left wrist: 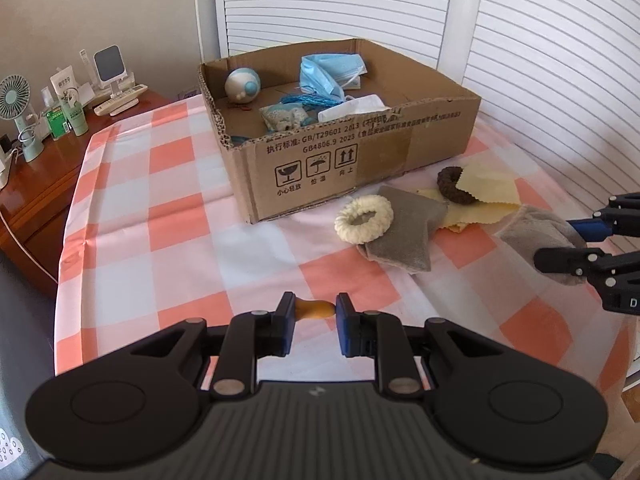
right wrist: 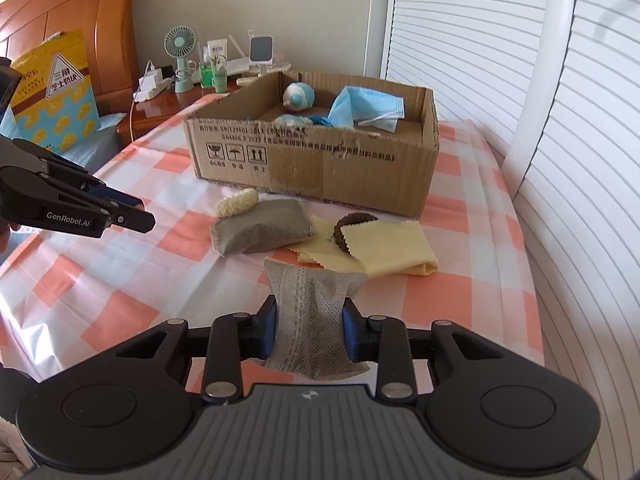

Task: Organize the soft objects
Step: 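Carry earplug and grey pouch over the box and open both grippers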

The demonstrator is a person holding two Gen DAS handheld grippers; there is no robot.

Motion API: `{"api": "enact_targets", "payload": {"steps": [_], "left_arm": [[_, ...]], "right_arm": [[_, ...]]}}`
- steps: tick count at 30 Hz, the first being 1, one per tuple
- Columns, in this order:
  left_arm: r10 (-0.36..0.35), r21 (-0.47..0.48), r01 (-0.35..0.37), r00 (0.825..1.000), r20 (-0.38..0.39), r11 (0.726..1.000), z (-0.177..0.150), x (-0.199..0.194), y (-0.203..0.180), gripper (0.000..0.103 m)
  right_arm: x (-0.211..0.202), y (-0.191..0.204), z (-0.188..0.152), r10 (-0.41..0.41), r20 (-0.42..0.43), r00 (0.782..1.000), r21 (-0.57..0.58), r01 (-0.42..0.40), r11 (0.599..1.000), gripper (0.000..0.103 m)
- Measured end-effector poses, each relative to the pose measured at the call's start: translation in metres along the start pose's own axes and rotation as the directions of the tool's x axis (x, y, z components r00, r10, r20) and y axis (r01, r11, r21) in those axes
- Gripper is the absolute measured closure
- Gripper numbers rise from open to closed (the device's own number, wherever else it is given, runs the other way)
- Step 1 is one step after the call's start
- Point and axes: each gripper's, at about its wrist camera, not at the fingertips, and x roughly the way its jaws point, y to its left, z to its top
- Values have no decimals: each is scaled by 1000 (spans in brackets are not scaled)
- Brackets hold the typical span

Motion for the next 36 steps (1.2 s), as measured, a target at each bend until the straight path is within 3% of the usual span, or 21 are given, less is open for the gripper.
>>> {"api": "enact_targets", "payload": {"steps": [6,12,17,23,24,25,26,28,31,36], "left_arm": [[-25,49,23,999,35,999,18,-20,-6,83],[-37,107,25,993,115,994,63,-32,-11,83],[-35,157,10,987,158,988,102,-21,-16,83],[10,159,-33,989,149,987,132,11,-15,81],[18,154,-41,989,149,987,134,16,-14,78],[25,144,-47,988,151,988,135,20,-13,60],[33,134,-53,989,145,990,135,24,-12,31],[53,126,-72,988,145,989,132,25,-13,0],[103,142,-134,973,205,981,121,11,-18,0],[160,172,-193,969,188,966,98,-17,-32,0]], "right_arm": [[-14,-2,16,-11,57,998,-34,13,999,67],[-18,-6,32,-18,103,995,-51,24,998,67],[-19,-12,41,-38,120,992,-53,44,998,67],[-17,-14,49,-46,129,991,-68,55,996,67],[-16,-14,50,-47,130,990,-72,56,996,67],[-15,-15,51,-47,131,990,-75,57,996,67],[-14,-15,52,-47,131,990,-77,58,995,67],[-12,-15,55,-44,131,990,-77,55,996,67],[-10,-15,60,-44,135,990,-87,56,995,67],[-9,-18,71,-44,150,988,-82,57,995,67]]}}
